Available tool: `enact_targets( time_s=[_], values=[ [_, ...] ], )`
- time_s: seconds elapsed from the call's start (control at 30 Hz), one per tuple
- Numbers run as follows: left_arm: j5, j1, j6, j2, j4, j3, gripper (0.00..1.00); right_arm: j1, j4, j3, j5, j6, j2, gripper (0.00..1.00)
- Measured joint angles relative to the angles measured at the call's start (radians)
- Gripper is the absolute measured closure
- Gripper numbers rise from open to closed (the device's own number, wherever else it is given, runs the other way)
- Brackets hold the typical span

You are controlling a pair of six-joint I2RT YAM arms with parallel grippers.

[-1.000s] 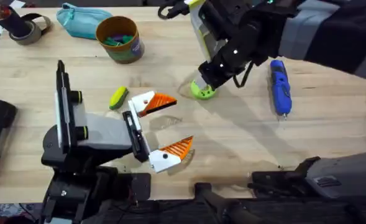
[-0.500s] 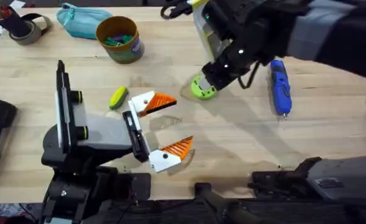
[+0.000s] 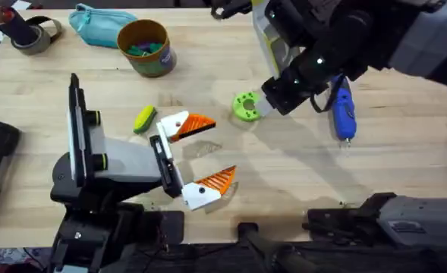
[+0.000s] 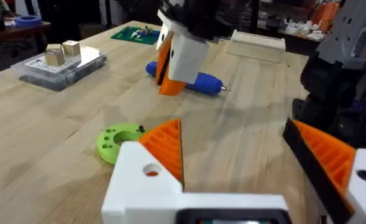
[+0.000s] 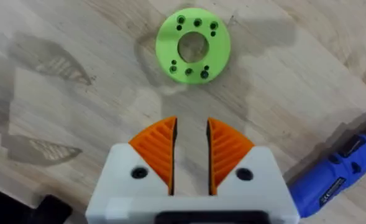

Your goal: Pick up the gripper from the table and insert it into the empty holder that is missing its gripper. Then pick up a screw, insert it into the mounting hole, and use the screwdriver to tighten it. Finally, clean up the table by picking up the vegetable and placing it into the bucket.

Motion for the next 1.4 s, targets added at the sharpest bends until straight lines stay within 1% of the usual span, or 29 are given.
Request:
enact_targets(
  time_s=[0.27, 0.43, 0.63, 0.8, 1.1, 1.4],
  values=[
    [0.000, 0.000, 0.000, 0.000, 0.000, 0.000, 0.013, 0.000, 0.011, -0.010, 0.000, 0.000, 0.000, 0.719],
    [0.000, 0.000, 0.000, 0.000, 0.000, 0.000, 0.013, -0.003, 0.091, -0.071, 0.000, 0.000, -0.001, 0.719],
    [0.000, 0.000, 0.000, 0.000, 0.000, 0.000, 0.013, -0.027, 0.129, -0.125, 0.000, 0.000, 0.023, 0.719],
    [0.000, 0.000, 0.000, 0.000, 0.000, 0.000, 0.013, -0.037, 0.200, -0.129, 0.000, 0.000, 0.081, 0.719],
    [0.000, 0.000, 0.000, 0.000, 0.000, 0.000, 0.013, -0.037, 0.236, -0.130, 0.000, 0.000, 0.161, 0.719],
    [0.000, 0.000, 0.000, 0.000, 0.000, 0.000, 0.013, -0.037, 0.294, -0.131, 0.000, 0.000, 0.188, 0.719]
  ],
)
